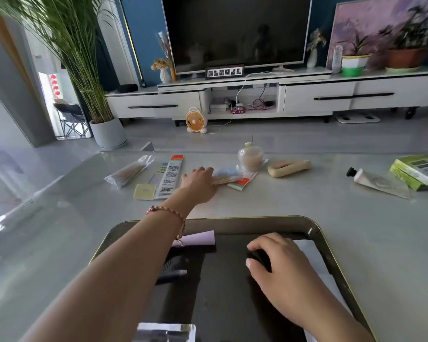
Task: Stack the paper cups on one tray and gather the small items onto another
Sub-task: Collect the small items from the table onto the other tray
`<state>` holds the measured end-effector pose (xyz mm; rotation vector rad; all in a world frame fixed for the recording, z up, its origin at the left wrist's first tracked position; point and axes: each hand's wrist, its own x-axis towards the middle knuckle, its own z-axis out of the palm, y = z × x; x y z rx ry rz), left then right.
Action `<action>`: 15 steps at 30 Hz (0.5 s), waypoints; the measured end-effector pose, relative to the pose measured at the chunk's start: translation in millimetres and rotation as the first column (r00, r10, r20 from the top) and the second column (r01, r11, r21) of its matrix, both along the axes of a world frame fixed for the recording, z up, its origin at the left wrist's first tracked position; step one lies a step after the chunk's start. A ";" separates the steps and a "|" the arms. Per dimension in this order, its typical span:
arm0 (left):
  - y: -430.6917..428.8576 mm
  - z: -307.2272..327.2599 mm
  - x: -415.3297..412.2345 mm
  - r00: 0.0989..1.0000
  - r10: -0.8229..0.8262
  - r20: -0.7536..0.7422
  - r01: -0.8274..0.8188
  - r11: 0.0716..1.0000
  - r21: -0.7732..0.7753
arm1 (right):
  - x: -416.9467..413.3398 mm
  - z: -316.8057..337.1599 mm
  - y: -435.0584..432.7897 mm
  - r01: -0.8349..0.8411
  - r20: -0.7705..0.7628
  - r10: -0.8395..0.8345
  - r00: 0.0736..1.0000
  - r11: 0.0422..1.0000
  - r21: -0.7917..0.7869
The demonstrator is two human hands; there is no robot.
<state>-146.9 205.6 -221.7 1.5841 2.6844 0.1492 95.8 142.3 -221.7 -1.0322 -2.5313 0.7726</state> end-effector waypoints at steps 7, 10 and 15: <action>-24.4 21.5 9.9 0.993 -0.033 -0.115 0.052 0.985 0.166 | 0.0 4.4 0.1 0.004 -0.026 -0.006 1.000 0.999 -0.047; -47.9 36.9 29.5 0.998 -0.049 -0.039 0.060 0.925 0.376 | 0.5 5.2 0.6 0.060 -0.097 -0.078 0.992 0.983 -0.176; -108.9 45.8 64.3 0.968 -0.247 0.040 0.186 0.816 0.547 | -6.8 15.3 4.3 0.027 -0.411 -0.362 0.836 0.777 -0.629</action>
